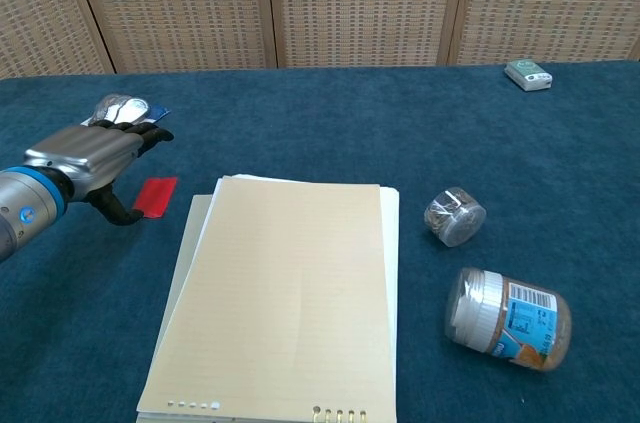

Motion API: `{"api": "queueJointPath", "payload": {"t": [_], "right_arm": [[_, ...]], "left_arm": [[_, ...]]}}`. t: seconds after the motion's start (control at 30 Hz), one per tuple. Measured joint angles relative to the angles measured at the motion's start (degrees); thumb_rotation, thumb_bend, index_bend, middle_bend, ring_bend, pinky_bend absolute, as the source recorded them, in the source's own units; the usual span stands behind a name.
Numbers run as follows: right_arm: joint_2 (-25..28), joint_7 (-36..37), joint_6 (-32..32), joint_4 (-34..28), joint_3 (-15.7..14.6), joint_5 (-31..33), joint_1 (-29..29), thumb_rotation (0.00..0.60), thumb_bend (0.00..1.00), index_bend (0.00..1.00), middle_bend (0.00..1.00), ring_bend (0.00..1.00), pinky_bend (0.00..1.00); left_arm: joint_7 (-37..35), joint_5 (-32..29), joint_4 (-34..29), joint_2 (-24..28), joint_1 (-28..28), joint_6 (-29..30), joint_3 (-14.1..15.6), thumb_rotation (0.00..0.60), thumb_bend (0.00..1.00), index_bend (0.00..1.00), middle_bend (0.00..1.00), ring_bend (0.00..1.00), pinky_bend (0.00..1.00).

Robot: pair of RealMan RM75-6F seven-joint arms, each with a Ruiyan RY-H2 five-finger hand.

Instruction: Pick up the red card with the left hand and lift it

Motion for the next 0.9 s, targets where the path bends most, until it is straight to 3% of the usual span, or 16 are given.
{"api": "queueJointPath", "payload": {"t": [0.9], "right_arm": [[-0.07,0.02,-0.01,0.09,0.00,0.04,0.02,0.600,0.13,0.06,0.00,0.00,0.00]], "left_arm": [[-0.61,-1.93,5.94,-2.57,-1.24,-1.43,1.06,0.600,0.33,0.00,0.00,0.00,0.00]]}}
